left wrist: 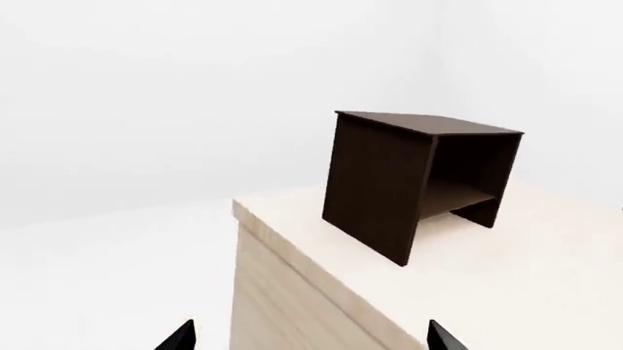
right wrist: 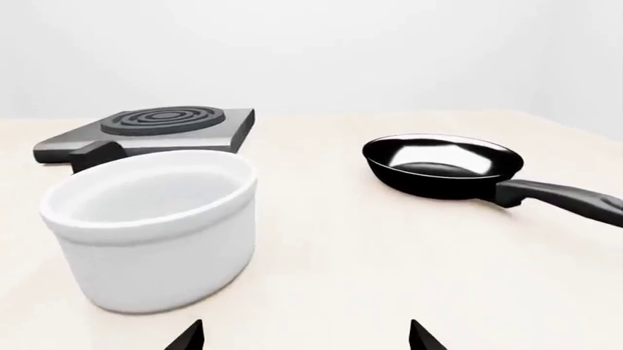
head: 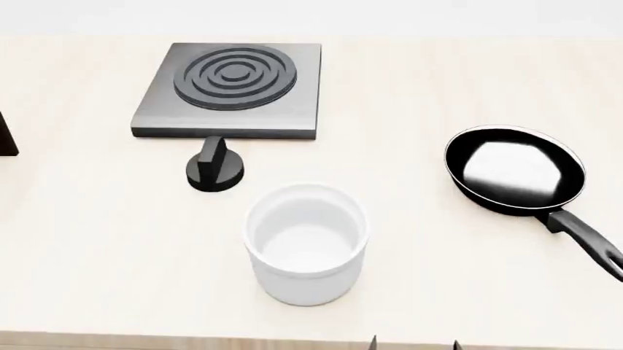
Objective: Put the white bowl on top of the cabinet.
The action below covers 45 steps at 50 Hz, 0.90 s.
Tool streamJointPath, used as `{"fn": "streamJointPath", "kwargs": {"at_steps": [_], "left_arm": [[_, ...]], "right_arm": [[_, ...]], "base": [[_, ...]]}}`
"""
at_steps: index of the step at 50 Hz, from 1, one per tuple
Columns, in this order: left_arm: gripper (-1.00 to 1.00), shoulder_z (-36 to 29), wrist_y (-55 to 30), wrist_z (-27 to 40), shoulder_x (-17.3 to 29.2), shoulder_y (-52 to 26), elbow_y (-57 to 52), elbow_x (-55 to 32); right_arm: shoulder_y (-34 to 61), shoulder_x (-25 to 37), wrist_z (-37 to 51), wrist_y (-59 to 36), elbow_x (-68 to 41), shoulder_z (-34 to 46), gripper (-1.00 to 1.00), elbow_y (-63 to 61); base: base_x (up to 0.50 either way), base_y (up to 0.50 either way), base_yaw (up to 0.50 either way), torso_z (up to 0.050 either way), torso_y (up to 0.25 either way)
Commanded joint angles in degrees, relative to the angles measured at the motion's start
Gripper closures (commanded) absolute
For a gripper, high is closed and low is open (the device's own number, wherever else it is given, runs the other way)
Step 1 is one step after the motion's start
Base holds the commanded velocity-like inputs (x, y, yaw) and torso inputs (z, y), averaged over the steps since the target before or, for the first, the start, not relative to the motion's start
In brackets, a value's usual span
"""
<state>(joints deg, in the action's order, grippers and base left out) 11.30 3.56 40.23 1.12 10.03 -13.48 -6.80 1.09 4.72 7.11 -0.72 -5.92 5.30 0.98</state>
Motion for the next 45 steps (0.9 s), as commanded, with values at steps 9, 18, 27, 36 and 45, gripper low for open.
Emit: {"fn": "streamJointPath", "kwargs": {"at_steps": [9, 18, 27, 36, 45], "left_arm": [[-1.0, 7.33, 5.69, 27.37, 0.87, 10.91, -3.93, 0.2], [-1.0, 9.88, 0.5, 39.05, -0.25, 9.75, -1.22, -3.61], [-1.0, 9.88, 0.97, 43.36, 0.51, 9.4, -0.55, -9.26], [-1.0, 9.05, 5.08, 42.62, 1.03, 9.76, 1.12, -12.3], [-1.0, 8.1, 5.33, 43.2, 1.8, 9.93, 1.4, -12.29]], "right_arm": [[0.17, 1.14, 1.47, -0.08, -1.51, 1.37, -1.0, -0.18], [0.41, 1.58, 2.27, -0.03, -1.68, 1.99, -1.0, 0.02], [-0.35, 2.19, 3.26, 1.35, -0.45, 3.26, -1.0, -1.36], [-3.57, 2.58, 5.03, -4.33, -1.01, 4.92, -1.0, -18.54], [-2.51, 4.12, 6.8, -14.67, -2.78, 5.29, -1.0, -34.85]], "base": [[0.0, 0.0, 0.0, 0.0, 0.0], [0.0, 0.0, 0.0, 0.0, 0.0], [0.0, 0.0, 0.0, 0.0, 0.0], [0.0, 0.02, 0.0, 0.0, 0.0], [0.0, 0.02, 0.0, 0.0, 0.0]]}}
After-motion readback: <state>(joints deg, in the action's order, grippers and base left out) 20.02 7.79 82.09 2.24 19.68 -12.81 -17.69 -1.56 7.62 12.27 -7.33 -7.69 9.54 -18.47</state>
